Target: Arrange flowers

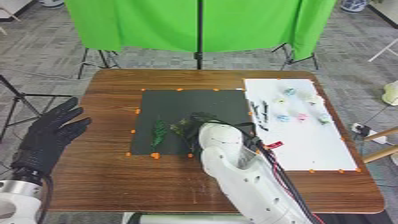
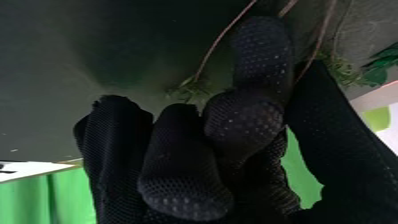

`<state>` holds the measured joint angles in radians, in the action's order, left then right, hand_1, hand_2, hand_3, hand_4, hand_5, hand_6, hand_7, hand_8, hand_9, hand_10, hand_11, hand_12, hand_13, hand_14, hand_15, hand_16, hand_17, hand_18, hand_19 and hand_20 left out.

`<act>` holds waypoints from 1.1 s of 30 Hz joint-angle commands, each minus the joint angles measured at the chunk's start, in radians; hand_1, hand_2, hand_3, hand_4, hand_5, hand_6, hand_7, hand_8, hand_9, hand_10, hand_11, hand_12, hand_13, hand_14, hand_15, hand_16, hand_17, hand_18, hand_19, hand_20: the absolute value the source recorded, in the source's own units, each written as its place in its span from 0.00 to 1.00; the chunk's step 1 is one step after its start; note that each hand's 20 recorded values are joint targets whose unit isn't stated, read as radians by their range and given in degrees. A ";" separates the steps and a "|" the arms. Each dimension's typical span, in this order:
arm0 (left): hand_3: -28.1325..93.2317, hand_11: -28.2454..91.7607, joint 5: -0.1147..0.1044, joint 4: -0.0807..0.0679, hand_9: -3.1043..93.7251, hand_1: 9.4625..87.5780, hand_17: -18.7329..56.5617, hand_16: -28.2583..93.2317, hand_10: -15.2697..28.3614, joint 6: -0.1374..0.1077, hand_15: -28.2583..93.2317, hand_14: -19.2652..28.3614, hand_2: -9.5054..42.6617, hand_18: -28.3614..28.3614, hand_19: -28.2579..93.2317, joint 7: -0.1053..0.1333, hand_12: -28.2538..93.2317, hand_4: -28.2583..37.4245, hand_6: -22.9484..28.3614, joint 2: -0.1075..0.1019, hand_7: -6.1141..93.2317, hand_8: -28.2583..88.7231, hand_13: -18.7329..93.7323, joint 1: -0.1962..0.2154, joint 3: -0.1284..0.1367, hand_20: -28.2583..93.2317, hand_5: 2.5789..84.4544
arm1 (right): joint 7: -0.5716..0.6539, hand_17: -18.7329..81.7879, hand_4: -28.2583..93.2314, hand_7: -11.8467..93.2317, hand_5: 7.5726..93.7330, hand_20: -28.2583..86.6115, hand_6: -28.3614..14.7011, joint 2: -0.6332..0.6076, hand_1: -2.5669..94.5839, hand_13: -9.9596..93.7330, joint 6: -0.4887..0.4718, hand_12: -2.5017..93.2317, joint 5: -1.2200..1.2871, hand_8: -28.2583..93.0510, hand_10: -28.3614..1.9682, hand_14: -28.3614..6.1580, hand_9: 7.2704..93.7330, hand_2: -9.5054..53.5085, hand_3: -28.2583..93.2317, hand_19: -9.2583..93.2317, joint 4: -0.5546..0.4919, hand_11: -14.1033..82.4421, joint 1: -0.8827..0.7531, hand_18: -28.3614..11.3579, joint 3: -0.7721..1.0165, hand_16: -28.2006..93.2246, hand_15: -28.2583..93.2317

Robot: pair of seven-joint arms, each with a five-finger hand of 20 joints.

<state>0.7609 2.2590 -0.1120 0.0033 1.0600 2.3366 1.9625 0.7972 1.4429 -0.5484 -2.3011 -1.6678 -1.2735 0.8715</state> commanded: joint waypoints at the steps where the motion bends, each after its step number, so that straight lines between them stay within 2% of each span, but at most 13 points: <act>1: 0.83 0.40 0.005 -0.011 0.32 0.22 0.15 0.20 0.61 0.013 0.59 0.70 0.34 0.86 0.65 -0.011 0.30 0.04 0.51 -0.001 0.22 0.15 0.41 0.003 -0.004 0.29 0.38 | 0.005 0.86 0.02 0.64 0.88 0.82 0.71 0.017 0.30 1.00 -0.009 0.26 0.006 0.13 0.74 0.74 1.00 0.26 0.89 1.00 -0.019 0.77 -0.015 0.28 0.021 0.43 0.87; 13: 0.83 0.41 0.006 -0.011 0.32 0.22 0.15 0.20 0.61 0.016 0.59 0.70 0.34 0.86 0.65 -0.009 0.30 0.04 0.51 0.001 0.22 0.15 0.41 0.006 -0.002 0.29 0.38 | -0.002 0.86 0.01 0.62 0.88 0.82 0.70 0.011 0.21 1.00 -0.037 0.26 -0.001 0.14 0.73 0.73 1.00 0.25 0.85 1.00 -0.074 0.76 -0.004 0.27 0.042 0.43 0.86; 16: 0.83 0.41 0.005 -0.007 0.32 0.22 0.15 0.20 0.61 0.010 0.59 0.70 0.34 0.86 0.66 -0.001 0.30 0.04 0.51 0.004 0.22 0.15 0.41 0.013 -0.001 0.29 0.38 | -0.010 0.86 0.01 0.62 0.88 0.82 0.69 0.001 0.19 1.00 -0.050 0.26 -0.008 0.14 0.73 0.73 1.00 0.26 0.84 1.00 -0.096 0.76 0.003 0.27 0.051 0.43 0.86; 21: 0.83 0.41 0.005 0.001 0.32 0.22 0.15 0.20 0.61 0.004 0.60 0.70 0.33 0.86 0.66 0.014 0.30 0.04 0.50 0.013 0.22 0.15 0.41 0.032 0.006 0.29 0.38 | -0.031 0.86 0.02 0.61 0.88 0.82 0.69 -0.059 0.18 1.00 -0.018 0.26 0.020 0.14 0.73 0.72 1.00 0.27 0.82 1.00 -0.167 0.75 0.010 0.28 0.096 0.43 0.86; 22: 0.83 0.41 0.001 0.002 0.32 0.22 0.15 0.20 0.61 0.001 0.60 0.70 0.33 0.86 0.66 0.022 0.30 0.04 0.50 0.014 0.22 0.15 0.41 0.035 0.006 0.29 0.38 | -0.047 0.85 0.02 0.61 0.88 0.82 0.69 -0.080 0.18 1.00 0.007 0.26 0.020 0.14 0.72 0.72 1.00 0.27 0.82 1.00 -0.189 0.75 0.005 0.27 0.116 0.44 0.85; 26: 0.83 0.41 0.001 0.006 0.32 0.22 0.15 0.20 0.61 -0.001 0.60 0.70 0.33 0.86 0.66 0.028 0.30 0.04 0.50 0.023 0.23 0.15 0.41 0.042 0.012 0.29 0.39 | -0.081 0.78 0.02 0.62 0.80 0.81 0.65 -0.186 0.18 0.95 0.118 0.34 0.017 0.13 0.66 0.66 0.98 0.26 0.82 1.00 -0.246 0.66 -0.016 0.25 0.178 0.47 0.84; 29: 0.83 0.42 0.003 0.008 0.32 0.22 0.15 0.19 0.61 -0.005 0.61 0.70 0.33 0.86 0.66 0.034 0.30 0.04 0.50 0.025 0.23 0.15 0.41 0.043 0.016 0.29 0.39 | -0.084 0.72 0.01 0.60 0.74 0.78 0.61 -0.278 0.18 0.89 0.188 0.35 0.038 0.12 0.59 0.61 0.92 0.22 0.82 1.00 -0.271 0.65 -0.032 0.24 0.236 0.47 0.84; 33: 0.83 0.42 0.001 0.012 0.32 0.22 0.15 0.19 0.61 -0.011 0.61 0.70 0.33 0.86 0.66 0.037 0.30 0.04 0.50 0.028 0.23 0.15 0.41 0.051 0.025 0.29 0.39 | -0.059 0.68 0.01 0.58 0.71 0.74 0.60 -0.379 0.18 0.84 0.234 0.34 0.060 0.12 0.56 0.58 0.87 0.18 0.82 1.00 -0.273 0.65 -0.044 0.24 0.295 0.46 0.85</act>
<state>0.7611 2.2626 -0.1085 0.0326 1.0739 2.3618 1.9747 0.7014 1.2757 -0.3627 -2.2539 -1.9373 -1.2992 1.0476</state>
